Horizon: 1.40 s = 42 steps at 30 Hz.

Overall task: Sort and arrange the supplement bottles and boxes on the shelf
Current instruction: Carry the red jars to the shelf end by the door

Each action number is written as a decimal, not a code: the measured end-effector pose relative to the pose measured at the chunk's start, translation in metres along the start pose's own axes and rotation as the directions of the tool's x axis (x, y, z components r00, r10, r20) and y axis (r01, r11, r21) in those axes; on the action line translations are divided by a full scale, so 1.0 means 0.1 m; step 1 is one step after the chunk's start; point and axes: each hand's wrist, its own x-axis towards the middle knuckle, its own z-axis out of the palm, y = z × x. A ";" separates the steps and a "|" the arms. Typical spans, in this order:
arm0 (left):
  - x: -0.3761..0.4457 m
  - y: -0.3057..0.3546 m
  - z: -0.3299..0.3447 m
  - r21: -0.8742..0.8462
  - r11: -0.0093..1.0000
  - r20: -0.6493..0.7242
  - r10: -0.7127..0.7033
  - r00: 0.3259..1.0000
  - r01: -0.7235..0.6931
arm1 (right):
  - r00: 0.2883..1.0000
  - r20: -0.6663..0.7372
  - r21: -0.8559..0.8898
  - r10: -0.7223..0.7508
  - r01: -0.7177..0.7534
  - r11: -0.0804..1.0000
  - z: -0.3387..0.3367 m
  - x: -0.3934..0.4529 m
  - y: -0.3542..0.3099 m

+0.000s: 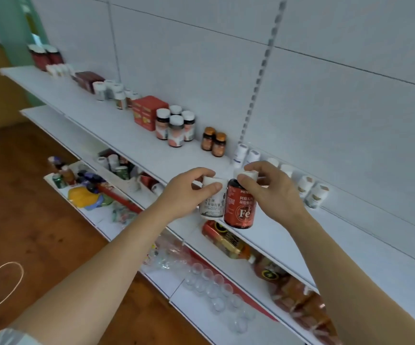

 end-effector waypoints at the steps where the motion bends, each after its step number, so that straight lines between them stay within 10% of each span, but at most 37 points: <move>1: 0.03 -0.07 -0.12 0.006 1.000 -0.015 -0.009 1.000 0.009 | 1.000 0.010 -0.013 -0.015 0.015 1.000 0.12 0.08 -0.05; 42: 2.93 -2.81 -5.29 -0.005 0.996 -0.082 -0.086 0.993 0.086 | 0.989 0.036 0.012 -0.145 0.144 0.989 4.89 4.01 -2.46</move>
